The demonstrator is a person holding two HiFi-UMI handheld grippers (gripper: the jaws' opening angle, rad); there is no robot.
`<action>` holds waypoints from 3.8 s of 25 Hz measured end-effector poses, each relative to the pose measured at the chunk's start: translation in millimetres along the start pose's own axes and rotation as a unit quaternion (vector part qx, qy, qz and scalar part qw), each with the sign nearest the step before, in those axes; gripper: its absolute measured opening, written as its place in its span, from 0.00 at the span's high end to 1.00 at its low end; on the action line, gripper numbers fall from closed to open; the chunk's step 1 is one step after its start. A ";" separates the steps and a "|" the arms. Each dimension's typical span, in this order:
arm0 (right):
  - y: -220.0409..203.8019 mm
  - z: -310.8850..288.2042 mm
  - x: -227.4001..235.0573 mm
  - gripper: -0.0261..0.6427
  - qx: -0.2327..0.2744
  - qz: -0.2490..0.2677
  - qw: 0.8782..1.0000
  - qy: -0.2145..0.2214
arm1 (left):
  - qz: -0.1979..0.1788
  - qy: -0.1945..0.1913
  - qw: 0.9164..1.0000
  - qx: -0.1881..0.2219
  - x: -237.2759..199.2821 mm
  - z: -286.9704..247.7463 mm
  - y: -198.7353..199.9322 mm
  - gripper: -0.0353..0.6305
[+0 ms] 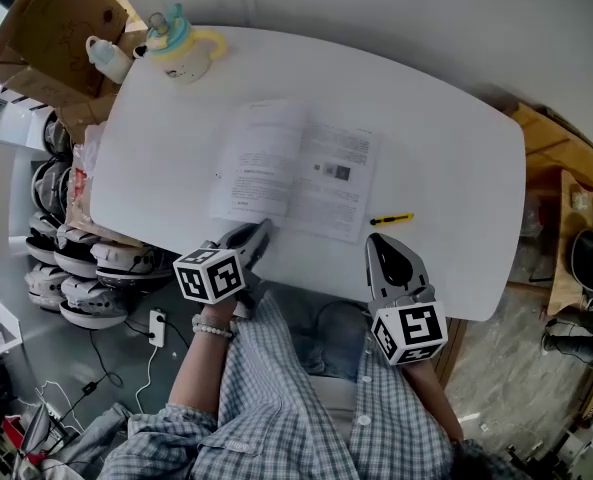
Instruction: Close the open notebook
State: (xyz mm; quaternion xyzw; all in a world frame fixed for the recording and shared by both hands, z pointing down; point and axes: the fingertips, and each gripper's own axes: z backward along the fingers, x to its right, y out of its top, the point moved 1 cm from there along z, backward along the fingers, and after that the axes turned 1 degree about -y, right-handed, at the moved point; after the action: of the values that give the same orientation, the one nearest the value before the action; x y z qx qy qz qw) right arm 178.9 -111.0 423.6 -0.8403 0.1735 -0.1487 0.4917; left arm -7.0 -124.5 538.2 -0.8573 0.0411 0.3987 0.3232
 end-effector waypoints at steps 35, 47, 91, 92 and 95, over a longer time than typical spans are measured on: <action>-4.2 17.6 19.0 0.93 0.006 -0.010 0.999 -0.030 | -0.296 0.027 0.944 -0.146 34.9 -30.9 -26.8 0.91; -11.2 18.1 19.6 0.93 0.002 -0.019 0.999 -0.033 | -0.401 0.026 0.884 -0.238 43.5 -51.0 -39.9 0.91; 23.3 12.9 12.2 0.93 0.038 0.004 0.998 -0.045 | -0.425 0.001 0.901 -0.088 76.9 1.3 42.5 0.94; 24.8 13.8 12.6 0.93 0.040 0.004 0.998 -0.047 | -0.425 0.000 0.902 -0.078 80.7 5.3 46.8 0.94; 30.3 15.2 14.7 0.93 0.045 0.007 0.998 -0.052 | -0.426 -0.007 0.903 -0.049 93.2 14.4 59.5 0.94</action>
State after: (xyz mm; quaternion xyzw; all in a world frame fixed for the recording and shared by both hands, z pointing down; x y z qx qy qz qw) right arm 194.0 -119.5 390.9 -0.8226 0.1471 -0.1093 0.5383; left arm 27.3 -145.4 434.2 -0.8049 -0.3501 0.2309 0.4198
